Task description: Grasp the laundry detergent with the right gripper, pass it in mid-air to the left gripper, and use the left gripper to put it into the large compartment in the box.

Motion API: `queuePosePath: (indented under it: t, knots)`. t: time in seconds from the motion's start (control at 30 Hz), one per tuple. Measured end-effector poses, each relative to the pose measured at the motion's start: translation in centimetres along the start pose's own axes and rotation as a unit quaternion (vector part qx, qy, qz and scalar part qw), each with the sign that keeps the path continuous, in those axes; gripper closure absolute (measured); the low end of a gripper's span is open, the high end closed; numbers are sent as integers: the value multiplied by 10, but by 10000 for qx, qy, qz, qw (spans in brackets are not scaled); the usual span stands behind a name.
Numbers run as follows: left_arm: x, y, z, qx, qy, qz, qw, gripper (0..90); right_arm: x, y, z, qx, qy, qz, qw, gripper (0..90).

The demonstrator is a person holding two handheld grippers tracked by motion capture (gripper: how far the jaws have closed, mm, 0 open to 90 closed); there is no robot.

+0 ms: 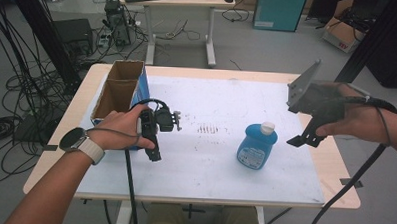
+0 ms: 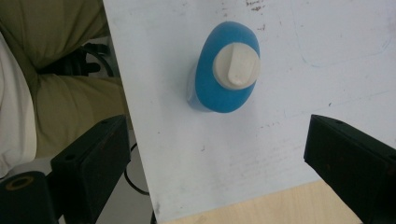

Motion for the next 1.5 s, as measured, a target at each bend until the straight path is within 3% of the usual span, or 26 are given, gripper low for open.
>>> queuePosePath:
  t: [1.13,1.37,1.5]
  knots:
    - [-3,0,-10,24,48,25,10000,89,30,4,-35,-76,41,-666,9977,69]
    - [-2,0,-10,63,32,33,10000,89,36,4,-44,-49,96,-1079,9941,69]
    - [-1,0,-11,45,46,50,10000,89,38,3,-49,-59,160,-1198,9927,69]
Point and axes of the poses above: each handheld gripper's, and its own axes: z roughly backward along the jaws, x roughly out of its underside, y roughly to its right, the point moved 3 cm from there along -z, roughly forward along the jaws, and after that the axes turned 8 degrees about -y, right-handed, at the moved point
